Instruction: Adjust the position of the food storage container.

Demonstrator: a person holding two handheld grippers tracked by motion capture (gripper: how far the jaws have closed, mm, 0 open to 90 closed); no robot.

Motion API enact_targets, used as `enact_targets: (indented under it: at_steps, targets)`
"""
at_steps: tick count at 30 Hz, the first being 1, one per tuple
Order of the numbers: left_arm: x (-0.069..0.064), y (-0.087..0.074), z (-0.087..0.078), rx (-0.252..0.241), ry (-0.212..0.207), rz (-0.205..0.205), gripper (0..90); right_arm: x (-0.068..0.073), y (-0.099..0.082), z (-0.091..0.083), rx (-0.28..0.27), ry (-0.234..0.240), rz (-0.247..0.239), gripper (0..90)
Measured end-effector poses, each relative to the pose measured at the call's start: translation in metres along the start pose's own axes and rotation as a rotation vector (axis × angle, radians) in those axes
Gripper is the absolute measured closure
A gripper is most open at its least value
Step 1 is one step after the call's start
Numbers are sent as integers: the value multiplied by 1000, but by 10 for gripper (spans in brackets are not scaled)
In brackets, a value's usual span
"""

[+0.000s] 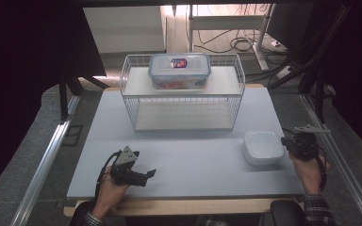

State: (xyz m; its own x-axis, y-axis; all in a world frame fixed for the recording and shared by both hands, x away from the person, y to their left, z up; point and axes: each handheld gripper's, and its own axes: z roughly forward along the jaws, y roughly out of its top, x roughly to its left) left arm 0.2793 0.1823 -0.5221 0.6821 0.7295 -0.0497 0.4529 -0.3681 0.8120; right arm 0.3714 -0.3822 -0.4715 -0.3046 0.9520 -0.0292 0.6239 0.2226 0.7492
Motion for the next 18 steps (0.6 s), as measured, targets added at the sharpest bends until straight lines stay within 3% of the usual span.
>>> enact_targets:
  at_steps: [8, 18]
  targets:
    - [-1, 0, 0, 5, 2, 7, 46, 25, 1, 0, 26, 97, -18, 894]
    - [-1, 0, 1, 9, -1, 9, 47, 63, 6, 6, 49, 192, -86, 894]
